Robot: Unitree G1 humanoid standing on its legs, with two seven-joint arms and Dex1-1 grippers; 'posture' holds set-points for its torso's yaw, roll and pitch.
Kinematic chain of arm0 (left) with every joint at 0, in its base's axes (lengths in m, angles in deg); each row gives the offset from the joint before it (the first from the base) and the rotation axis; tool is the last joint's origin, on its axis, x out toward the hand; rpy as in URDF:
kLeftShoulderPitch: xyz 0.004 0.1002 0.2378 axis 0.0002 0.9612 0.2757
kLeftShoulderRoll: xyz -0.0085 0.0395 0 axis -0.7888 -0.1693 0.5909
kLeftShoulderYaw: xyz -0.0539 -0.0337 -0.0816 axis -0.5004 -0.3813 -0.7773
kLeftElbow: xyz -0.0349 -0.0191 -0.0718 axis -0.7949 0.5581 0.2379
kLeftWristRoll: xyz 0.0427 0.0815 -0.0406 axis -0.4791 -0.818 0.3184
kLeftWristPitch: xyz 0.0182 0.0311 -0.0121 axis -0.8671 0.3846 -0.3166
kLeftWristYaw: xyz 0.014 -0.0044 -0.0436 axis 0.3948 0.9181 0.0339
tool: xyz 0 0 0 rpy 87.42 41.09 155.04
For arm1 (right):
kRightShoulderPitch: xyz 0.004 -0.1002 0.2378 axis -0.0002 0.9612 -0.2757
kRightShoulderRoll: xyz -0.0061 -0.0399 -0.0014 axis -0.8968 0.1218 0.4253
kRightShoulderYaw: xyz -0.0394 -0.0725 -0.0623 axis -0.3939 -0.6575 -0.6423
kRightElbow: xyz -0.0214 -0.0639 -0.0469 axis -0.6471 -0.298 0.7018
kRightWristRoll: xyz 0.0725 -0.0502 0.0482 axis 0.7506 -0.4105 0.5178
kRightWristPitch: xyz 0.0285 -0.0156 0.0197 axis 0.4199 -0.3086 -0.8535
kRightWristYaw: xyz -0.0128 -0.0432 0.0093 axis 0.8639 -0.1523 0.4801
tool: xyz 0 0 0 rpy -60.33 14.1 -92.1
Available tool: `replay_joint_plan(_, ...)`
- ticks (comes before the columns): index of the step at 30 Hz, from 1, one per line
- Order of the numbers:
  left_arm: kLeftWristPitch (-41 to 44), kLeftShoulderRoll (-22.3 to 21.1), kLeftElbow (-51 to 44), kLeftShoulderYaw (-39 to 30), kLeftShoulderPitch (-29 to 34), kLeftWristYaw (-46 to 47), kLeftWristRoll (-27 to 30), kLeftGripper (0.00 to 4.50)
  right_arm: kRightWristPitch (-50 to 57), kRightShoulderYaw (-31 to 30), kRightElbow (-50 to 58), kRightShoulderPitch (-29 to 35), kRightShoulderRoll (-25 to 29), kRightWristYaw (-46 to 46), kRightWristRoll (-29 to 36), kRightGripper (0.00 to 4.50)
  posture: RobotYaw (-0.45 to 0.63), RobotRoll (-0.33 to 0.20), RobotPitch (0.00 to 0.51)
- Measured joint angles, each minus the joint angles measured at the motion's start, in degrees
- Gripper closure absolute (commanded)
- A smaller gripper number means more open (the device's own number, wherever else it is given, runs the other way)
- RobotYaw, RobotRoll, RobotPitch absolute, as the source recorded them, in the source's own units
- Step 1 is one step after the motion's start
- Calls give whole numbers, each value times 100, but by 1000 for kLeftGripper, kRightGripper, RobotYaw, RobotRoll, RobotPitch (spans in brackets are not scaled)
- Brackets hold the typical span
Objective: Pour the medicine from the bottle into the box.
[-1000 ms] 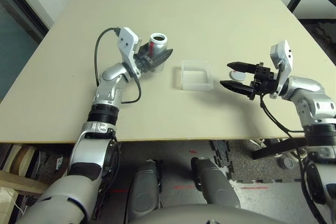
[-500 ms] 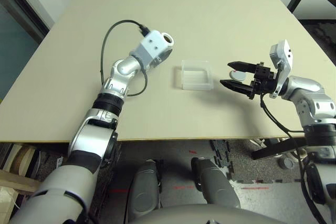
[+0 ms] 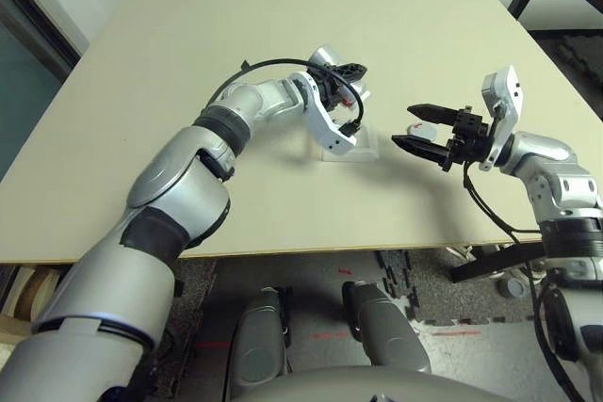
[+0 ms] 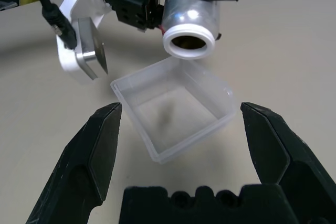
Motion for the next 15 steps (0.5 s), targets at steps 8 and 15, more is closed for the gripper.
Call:
replay_joint_plan(8,-117,25,216,-93,-40,-91,173,1855,12,3,0,15,1,-3,0,0,-148,0,136)
replay_joint_plan(15,-91,68,381,-1901,442,-1817,2220,1855,-28,-3,-18,13,3,12,-18,0,-147,0,138)
